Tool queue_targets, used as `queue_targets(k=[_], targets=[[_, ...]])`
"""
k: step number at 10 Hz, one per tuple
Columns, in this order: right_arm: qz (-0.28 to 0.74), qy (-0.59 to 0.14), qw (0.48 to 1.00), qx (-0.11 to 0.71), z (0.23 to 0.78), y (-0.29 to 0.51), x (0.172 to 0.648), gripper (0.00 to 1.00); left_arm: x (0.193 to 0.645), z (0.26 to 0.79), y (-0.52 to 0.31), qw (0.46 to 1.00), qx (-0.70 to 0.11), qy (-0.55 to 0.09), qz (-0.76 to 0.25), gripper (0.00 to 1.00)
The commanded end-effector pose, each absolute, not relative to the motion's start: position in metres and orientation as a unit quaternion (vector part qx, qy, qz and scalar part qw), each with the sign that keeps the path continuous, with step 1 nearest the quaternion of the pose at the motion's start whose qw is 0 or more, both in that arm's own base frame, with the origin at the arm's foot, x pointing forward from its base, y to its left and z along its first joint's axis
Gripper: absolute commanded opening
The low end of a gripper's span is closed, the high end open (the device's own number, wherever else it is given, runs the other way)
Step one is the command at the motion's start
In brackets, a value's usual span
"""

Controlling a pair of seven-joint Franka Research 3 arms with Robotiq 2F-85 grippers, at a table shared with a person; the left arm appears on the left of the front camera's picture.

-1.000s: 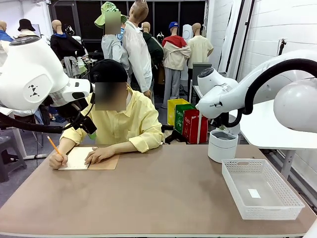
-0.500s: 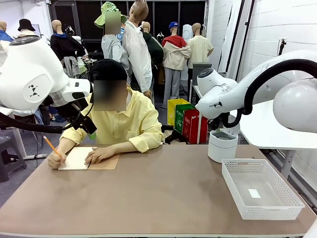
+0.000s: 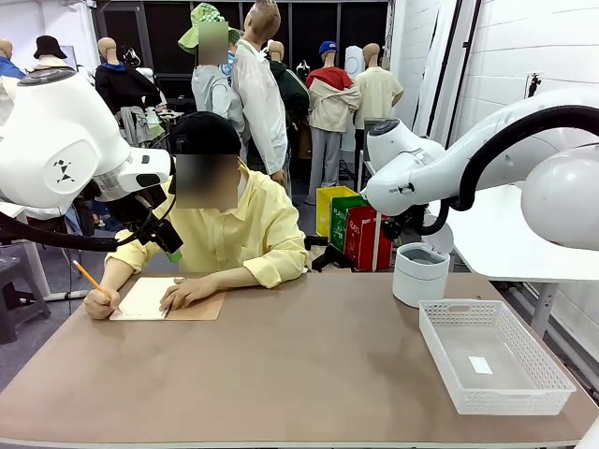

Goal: Sort the paper based on its condition.
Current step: If a person hands you a paper, place it in the Organizing basket , and if it's crumpled, put it in the Trash can.

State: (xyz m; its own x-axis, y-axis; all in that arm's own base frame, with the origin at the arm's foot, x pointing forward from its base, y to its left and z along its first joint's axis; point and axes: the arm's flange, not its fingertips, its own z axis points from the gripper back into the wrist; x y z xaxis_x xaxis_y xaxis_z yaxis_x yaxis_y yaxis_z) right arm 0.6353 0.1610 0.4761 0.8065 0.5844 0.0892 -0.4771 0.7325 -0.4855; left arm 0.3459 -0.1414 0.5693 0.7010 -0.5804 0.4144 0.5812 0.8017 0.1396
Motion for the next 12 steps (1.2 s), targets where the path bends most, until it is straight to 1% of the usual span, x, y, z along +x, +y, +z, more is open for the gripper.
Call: queue_targets(k=[1, 2, 12], targets=[[0.275, -0.112, 0.931, -0.214, 0.4811, 0.1595, 0.6335, 1.0, 0.3461, 0.57, -0.1405, 0.922, -0.002, -0.225, -0.315, 1.0], [0.287, -0.119, 0.923, -0.226, 0.4761, 0.161, 0.6353, 1.0, 0.3461, 0.57, -0.1405, 0.922, -0.002, -0.225, -0.315, 1.0], [0.287, -0.119, 0.923, -0.226, 0.4761, 0.161, 0.6353, 1.0, 0.3461, 0.57, -0.1405, 0.922, -0.002, -0.225, -0.315, 1.0]])
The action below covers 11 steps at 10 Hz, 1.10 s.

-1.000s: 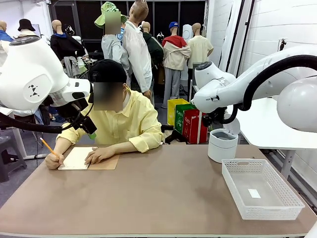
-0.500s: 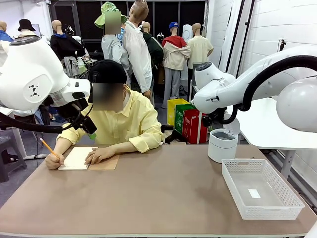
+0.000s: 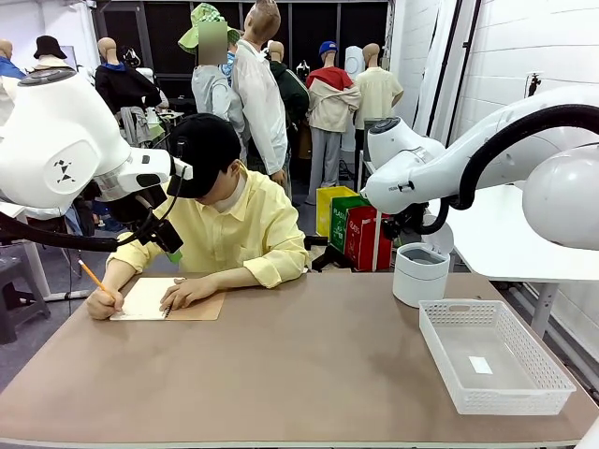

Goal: Sort the paper based on its condition.
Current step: If a person hands you a paper, place it in the Organizing basket , and if it's crumpled, put it in the Trash can.

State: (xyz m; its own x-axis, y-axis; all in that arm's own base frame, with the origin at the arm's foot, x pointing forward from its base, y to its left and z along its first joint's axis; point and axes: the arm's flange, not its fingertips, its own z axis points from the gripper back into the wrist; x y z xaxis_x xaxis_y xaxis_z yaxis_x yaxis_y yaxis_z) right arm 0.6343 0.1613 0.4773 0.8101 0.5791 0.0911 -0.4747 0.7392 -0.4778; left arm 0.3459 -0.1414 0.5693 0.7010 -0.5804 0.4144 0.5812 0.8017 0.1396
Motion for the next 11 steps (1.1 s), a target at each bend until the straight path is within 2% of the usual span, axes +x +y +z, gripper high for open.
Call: queue_targets(k=[1, 5, 7, 11], targets=[[0.287, -0.119, 0.923, -0.226, 0.476, 0.161, 0.635, 1.0, 0.346, 0.57, -0.14, 0.922, -0.002, -0.225, -0.315, 1.0], [0.285, -0.118, 0.925, -0.222, 0.477, 0.161, 0.634, 1.0, 0.346, 0.57, -0.14, 0.922, -0.002, -0.225, -0.315, 1.0], [0.341, -0.17, 0.915, -0.137, 0.498, 0.181, 0.587, 1.0, 0.346, 0.57, -0.14, 0.922, -0.002, -0.225, -0.315, 1.0], [0.42, -0.192, 0.886, -0.037, 0.506, 0.199, 0.521, 1.0, 0.346, 0.57, -0.14, 0.922, -0.002, -0.225, -0.315, 1.0]])
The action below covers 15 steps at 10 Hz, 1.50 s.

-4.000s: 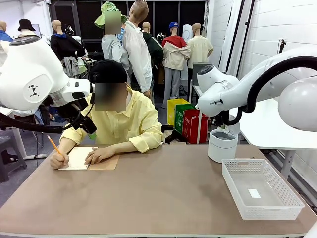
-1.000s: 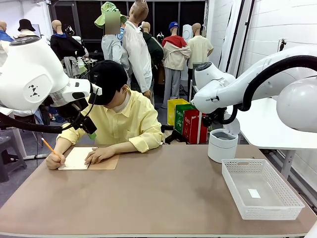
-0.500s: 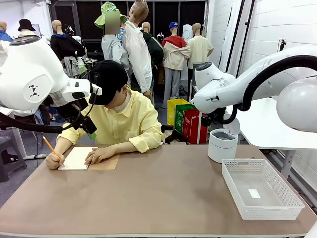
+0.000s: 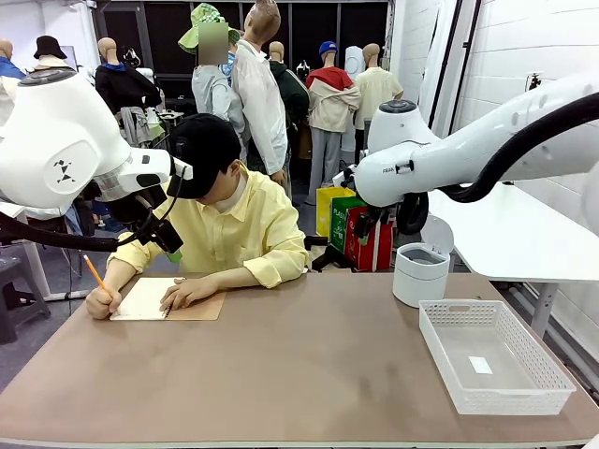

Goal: Sort the paper based on its condition.
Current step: If a person hands you a paper, place it in the Organizing basket , and if it's crumpled, put it in the Trash can.

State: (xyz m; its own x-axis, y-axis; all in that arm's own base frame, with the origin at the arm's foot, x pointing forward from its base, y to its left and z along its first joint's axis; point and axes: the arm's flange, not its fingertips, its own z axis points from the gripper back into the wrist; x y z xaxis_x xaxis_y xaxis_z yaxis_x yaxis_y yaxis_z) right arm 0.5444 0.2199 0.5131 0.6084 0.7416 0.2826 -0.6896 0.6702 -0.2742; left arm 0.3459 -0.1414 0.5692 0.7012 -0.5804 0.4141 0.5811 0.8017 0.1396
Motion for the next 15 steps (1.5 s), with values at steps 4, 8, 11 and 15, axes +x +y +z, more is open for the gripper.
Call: queue_targets(k=[4, 8, 11, 15], targets=[[0.471, -0.195, 0.86, 0.03, 0.495, 0.201, 0.486, 1.0, 0.346, 0.57, -0.14, 0.922, -0.002, -0.225, -0.315, 1.0], [0.453, -0.199, 0.869, 0.013, 0.498, 0.213, 0.487, 1.0, 0.346, 0.57, -0.14, 0.922, -0.002, -0.225, -0.315, 1.0], [0.456, -0.208, 0.865, 0.033, 0.508, 0.207, 0.48, 1.0, 0.346, 0.57, -0.14, 0.922, -0.002, -0.225, -0.315, 1.0], [0.458, -0.261, 0.843, 0.104, 0.519, 0.19, 0.412, 1.0, 0.346, 0.57, -0.14, 0.922, -0.002, -0.225, -0.315, 1.0]])
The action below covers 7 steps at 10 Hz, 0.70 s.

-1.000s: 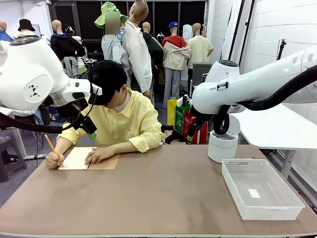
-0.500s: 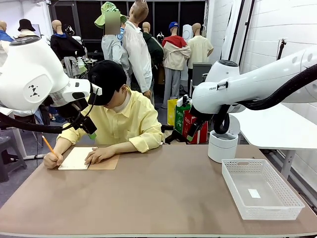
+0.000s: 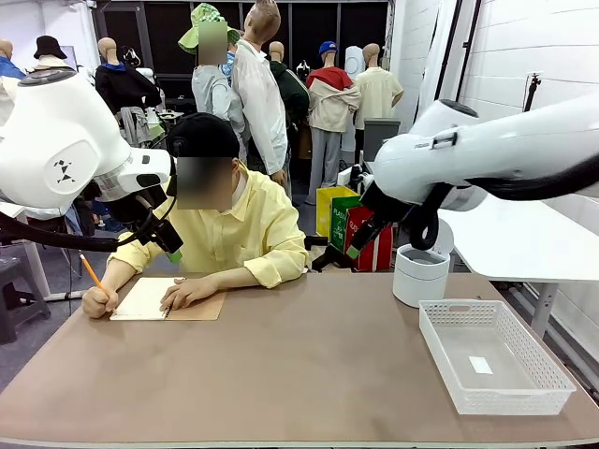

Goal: Sort the paper based on its condition.
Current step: If a person hands you a paper, place it in the Organizing basket , and if it's crumpled, put it in the Trash can.

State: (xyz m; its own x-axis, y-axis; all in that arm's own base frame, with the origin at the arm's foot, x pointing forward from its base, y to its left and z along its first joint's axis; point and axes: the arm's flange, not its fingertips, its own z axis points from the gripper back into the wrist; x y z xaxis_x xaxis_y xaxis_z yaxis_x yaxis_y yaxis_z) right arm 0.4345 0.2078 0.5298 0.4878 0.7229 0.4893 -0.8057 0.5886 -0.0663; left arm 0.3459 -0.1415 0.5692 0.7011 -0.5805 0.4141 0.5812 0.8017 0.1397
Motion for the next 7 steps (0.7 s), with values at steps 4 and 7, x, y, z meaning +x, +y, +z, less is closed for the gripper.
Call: queue_targets(k=[4, 7], targets=[[0.47, -0.298, 0.819, 0.139, 0.509, 0.175, 0.363, 1.0, 0.346, 0.57, -0.14, 0.922, -0.002, -0.225, -0.315, 1.0], [0.463, -0.282, 0.83, 0.128, 0.518, 0.18, 0.362, 1.0, 0.346, 0.57, -0.14, 0.922, -0.002, -0.225, -0.315, 1.0]])
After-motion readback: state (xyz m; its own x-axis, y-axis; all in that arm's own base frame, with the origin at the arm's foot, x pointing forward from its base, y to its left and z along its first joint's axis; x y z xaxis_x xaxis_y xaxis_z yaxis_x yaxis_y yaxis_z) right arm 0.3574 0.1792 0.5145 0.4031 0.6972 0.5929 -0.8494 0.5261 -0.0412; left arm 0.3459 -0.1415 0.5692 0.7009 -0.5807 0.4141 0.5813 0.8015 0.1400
